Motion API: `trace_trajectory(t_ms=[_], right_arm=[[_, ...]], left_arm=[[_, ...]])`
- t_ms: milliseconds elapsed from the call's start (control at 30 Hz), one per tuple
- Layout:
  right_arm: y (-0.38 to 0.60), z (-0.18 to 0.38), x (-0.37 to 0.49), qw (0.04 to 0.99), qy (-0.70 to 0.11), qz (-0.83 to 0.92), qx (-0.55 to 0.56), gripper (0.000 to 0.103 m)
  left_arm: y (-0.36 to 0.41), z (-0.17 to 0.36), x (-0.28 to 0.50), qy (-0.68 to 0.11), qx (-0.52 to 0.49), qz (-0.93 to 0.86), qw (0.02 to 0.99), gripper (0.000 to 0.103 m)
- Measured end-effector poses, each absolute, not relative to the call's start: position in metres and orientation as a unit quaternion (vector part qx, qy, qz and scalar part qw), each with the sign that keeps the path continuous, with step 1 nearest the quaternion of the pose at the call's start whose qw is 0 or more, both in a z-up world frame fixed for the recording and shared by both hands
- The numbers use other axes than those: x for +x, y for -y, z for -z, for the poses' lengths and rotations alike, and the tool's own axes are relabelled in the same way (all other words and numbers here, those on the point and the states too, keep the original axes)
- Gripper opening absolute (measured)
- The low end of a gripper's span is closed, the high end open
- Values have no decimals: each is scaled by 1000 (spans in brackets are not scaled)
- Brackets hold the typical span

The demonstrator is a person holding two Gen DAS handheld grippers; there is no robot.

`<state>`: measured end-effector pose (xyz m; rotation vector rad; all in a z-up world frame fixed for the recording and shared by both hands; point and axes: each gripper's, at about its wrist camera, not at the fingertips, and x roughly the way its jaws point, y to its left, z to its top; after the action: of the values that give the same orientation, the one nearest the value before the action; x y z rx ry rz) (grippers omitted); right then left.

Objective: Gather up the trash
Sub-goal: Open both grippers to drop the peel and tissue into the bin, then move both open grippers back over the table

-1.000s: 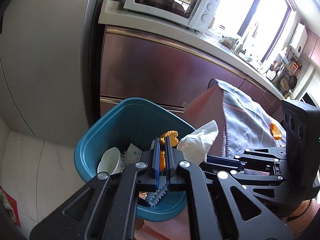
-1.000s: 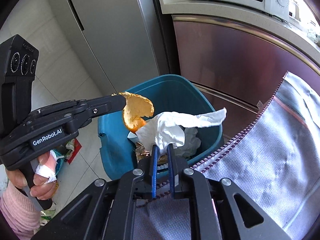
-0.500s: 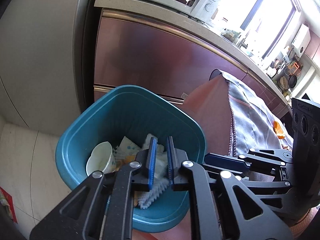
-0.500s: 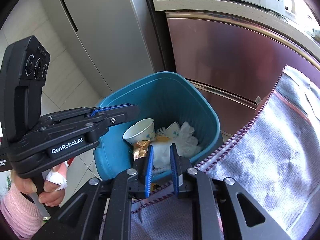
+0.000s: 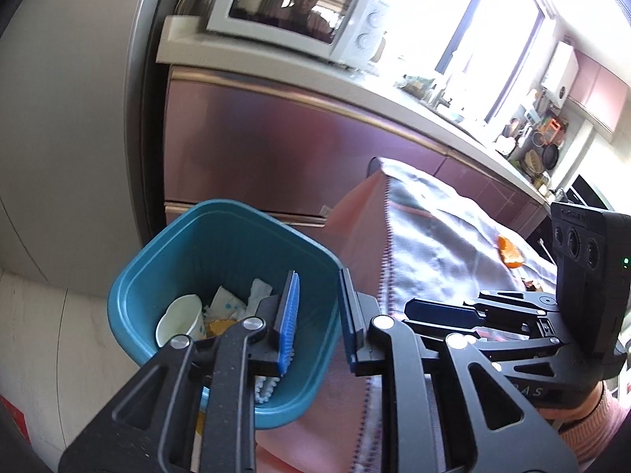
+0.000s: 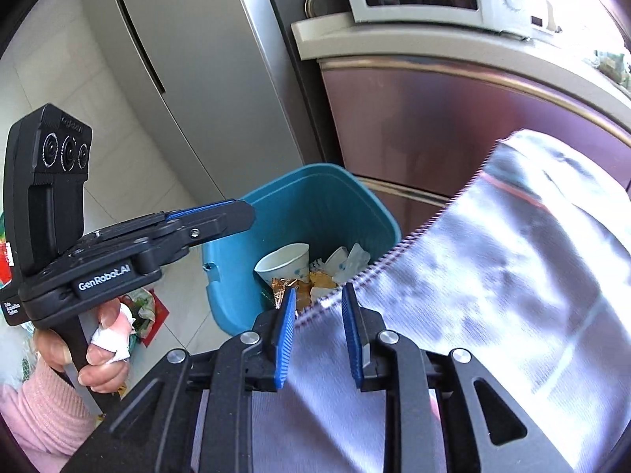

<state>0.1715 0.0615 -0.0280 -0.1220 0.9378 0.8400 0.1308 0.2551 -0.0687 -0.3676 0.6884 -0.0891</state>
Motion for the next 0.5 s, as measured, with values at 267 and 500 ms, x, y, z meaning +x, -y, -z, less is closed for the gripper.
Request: trace_trajectory(t_ms=[267, 500], right_arm=[[-3, 4, 151, 834, -404, -376, -13, 28], [57, -3, 134, 856, -392, -337, 25, 38]], left_arm=[[-204, 38, 114, -300, -145, 94, 938, 32], [-143, 28, 110, -297, -112, 138, 938, 41]])
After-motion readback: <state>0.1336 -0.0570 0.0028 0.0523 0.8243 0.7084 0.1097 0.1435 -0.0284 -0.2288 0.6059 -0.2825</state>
